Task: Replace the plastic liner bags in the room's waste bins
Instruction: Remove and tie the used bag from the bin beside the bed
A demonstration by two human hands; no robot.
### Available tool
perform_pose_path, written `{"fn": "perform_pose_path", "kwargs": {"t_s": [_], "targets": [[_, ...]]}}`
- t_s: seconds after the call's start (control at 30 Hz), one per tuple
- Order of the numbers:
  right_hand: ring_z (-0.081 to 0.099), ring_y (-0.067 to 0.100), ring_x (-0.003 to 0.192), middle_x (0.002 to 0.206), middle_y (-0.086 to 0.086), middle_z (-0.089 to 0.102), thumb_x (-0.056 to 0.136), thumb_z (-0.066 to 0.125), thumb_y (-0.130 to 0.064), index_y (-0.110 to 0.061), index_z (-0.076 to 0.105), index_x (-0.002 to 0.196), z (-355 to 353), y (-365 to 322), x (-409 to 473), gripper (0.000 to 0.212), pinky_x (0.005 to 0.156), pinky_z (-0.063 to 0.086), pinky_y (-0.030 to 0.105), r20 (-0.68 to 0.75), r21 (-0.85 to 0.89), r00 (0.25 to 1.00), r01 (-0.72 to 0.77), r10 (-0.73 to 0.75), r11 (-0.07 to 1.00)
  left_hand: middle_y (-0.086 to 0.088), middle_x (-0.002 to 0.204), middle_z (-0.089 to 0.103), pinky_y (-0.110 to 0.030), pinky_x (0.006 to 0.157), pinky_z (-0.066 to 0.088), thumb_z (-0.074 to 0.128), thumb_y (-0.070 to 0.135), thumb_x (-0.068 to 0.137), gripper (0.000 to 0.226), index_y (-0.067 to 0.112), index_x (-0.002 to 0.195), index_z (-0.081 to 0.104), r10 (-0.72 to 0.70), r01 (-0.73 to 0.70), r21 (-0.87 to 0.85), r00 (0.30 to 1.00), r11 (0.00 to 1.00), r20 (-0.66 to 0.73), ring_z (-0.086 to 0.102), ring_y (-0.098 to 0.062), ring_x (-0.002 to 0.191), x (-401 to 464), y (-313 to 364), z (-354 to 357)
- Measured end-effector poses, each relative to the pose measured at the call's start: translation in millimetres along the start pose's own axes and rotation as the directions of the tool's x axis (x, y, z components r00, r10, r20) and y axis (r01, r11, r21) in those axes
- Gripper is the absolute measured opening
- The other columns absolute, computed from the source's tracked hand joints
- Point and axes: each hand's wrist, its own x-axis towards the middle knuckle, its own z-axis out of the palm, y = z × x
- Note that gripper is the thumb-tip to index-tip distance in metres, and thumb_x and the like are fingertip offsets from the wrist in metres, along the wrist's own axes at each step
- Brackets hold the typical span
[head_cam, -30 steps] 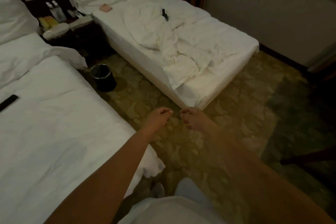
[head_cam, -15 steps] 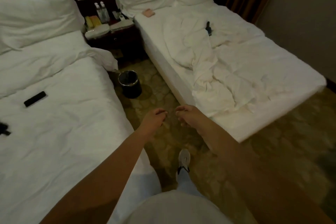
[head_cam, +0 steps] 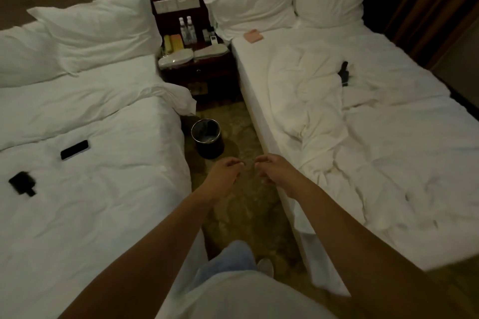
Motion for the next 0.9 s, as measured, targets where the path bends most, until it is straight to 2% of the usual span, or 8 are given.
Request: {"fn": "perform_pose_path", "kwargs": {"t_s": [0.1,0.27,0.47,0.53,0.6,0.73,0.8,0.9], "targets": [[0.064,0.021,0.087,0.100,0.009,0.069,0.095,0.061,-0.023,-0.023,0.067,0.110,-12,-18,32,0.016,0.079,0.057,0.037,0.014,-0.008,1.000,-0.017,0.017,1.000,-0.006,0.086,0.065,-0.034,0.073,0.044,0.058,0.018,0.098,0.014,0.024,0.091,0.068,-0.001,0.001,-0.017,1.000,1.000,-0.023,0.057,-0.020,0.080,36,10,-1],[0.066,0.018,0.089,0.105,0.008,0.069,0.096,0.059,-0.021,-0.020,0.065,0.117,-30,-56,107,0.021,0.074,0.057,0.029,0.030,-0.040,0.998,-0.045,0.046,0.998,-0.007,0.085,0.063,-0.034,0.071,0.045,0.060,0.019,0.098,0.011,0.014,0.103,0.069,-0.030,0.027,-0.065,0.999,0.998,-0.036,0.058,-0.021,0.080,119,34,-12],[0.065,0.021,0.091,0.107,0.011,0.069,0.097,0.057,-0.020,-0.020,0.065,0.116,-36,-129,227,0.020,0.081,0.057,0.035,0.047,-0.115,0.998,-0.037,0.043,0.993,-0.009,0.082,0.063,-0.035,0.068,0.045,0.062,0.020,0.097,0.008,0.019,0.099,0.070,-0.059,0.051,-0.175,0.997,0.983,-0.039,0.056,-0.024,0.077,247,72,-52],[0.064,0.022,0.092,0.107,0.009,0.068,0.098,0.056,-0.019,-0.019,0.064,0.117,-35,-164,264,0.021,0.083,0.057,0.035,0.051,-0.140,0.998,-0.041,0.049,0.989,-0.005,0.075,0.060,-0.036,0.071,0.044,0.063,0.021,0.095,0.008,0.022,0.092,0.071,-0.083,0.071,-0.209,0.995,0.975,-0.051,0.053,-0.024,0.076,291,94,-71],[0.066,0.022,0.096,0.108,0.007,0.068,0.097,0.058,-0.021,-0.021,0.065,0.115,-35,-197,302,0.020,0.084,0.058,0.035,0.061,-0.170,0.996,-0.046,0.058,0.984,-0.008,0.079,0.062,-0.038,0.076,0.045,0.063,0.021,0.095,0.010,0.022,0.089,0.071,-0.099,0.082,-0.246,0.993,0.966,-0.057,0.055,-0.025,0.079,329,118,-95],[0.065,0.021,0.099,0.110,0.007,0.067,0.097,0.060,-0.023,-0.023,0.065,0.114,-24,-251,373,0.018,0.085,0.057,0.035,0.081,-0.194,0.996,-0.012,0.028,0.981,-0.002,0.081,0.065,-0.032,0.073,0.049,0.059,0.020,0.099,0.010,0.021,0.094,0.068,-0.069,0.041,-0.279,0.993,0.960,-0.093,0.060,-0.016,0.076,392,157,-146],[0.064,0.019,0.094,0.109,0.007,0.066,0.098,0.059,-0.022,-0.020,0.063,0.119,-13,-273,395,0.021,0.083,0.057,0.033,0.112,-0.207,0.993,-0.017,0.041,0.978,0.000,0.089,0.066,-0.032,0.079,0.052,0.057,0.022,0.100,0.010,0.024,0.095,0.066,-0.069,0.036,-0.258,0.990,0.966,-0.123,0.063,-0.015,0.083,415,167,-167],[0.063,0.019,0.093,0.110,0.009,0.067,0.098,0.059,-0.021,-0.017,0.062,0.124,1,-302,426,0.027,0.082,0.055,0.034,0.178,-0.234,0.983,-0.004,0.047,0.972,0.002,0.084,0.064,-0.029,0.076,0.050,0.056,0.022,0.101,0.012,0.020,0.101,0.067,-0.078,0.043,-0.236,0.987,0.971,-0.143,0.060,-0.013,0.078,441,173,-193]]}}
